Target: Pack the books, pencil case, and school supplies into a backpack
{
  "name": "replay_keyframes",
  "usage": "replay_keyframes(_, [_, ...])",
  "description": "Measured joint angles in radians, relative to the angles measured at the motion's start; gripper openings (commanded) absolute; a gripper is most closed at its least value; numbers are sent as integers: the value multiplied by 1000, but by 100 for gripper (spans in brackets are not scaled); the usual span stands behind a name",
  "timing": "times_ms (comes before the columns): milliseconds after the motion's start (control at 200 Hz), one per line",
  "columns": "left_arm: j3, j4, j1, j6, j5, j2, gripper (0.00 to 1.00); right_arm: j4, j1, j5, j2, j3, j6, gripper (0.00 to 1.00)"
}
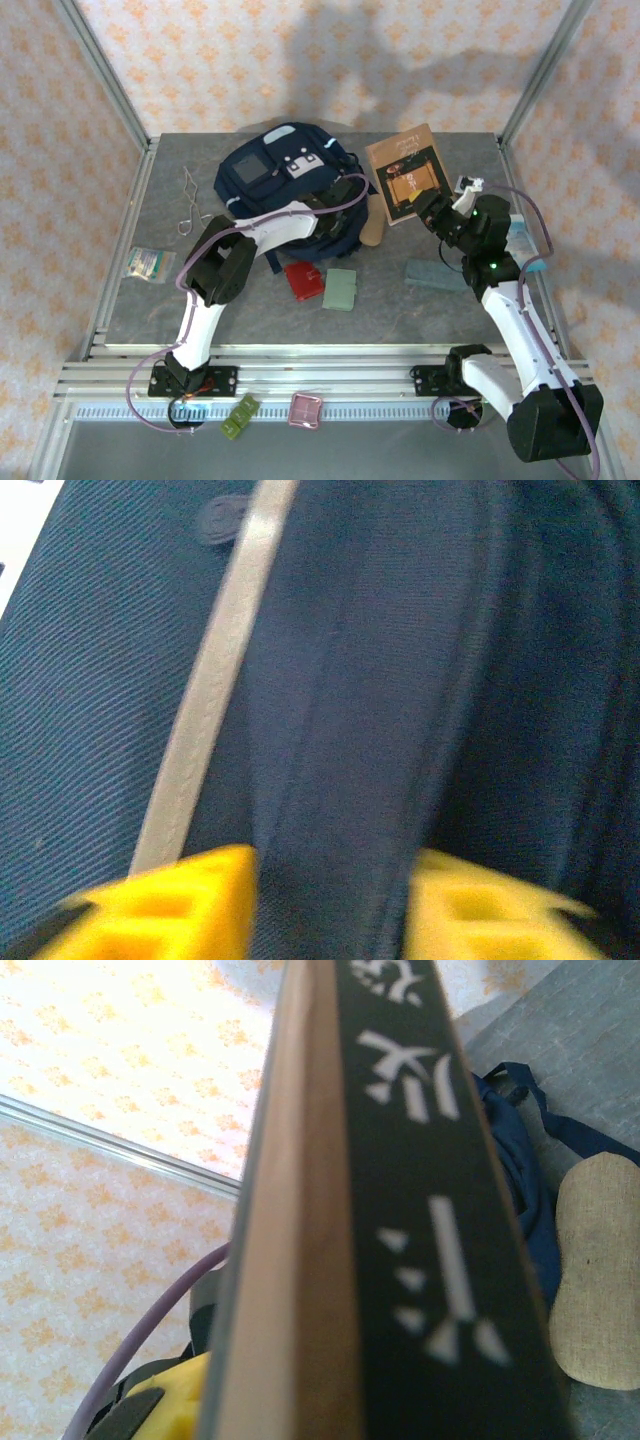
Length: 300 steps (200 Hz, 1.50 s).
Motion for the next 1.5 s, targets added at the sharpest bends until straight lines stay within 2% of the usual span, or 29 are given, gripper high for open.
replay_keyframes(60, [0,0,0,1,4,1,0,0,0,0,0,0,0,0])
replay_keyframes(455, [56,-56,18,24,15,-33,0,-7,0,3,-10,-33,-3,0])
replay_keyframes(826, [247,-116,95,31,-40,-152,0,17,5,-5,5,-142,27,0])
replay_keyframes(1211, [312,-150,102,31,-61,-155,0,200,243,-45,325,-67,100,0])
replay_keyframes(1501, [356,-179,107,27,-56,-155,0,426,327,-78,636,105,202,0])
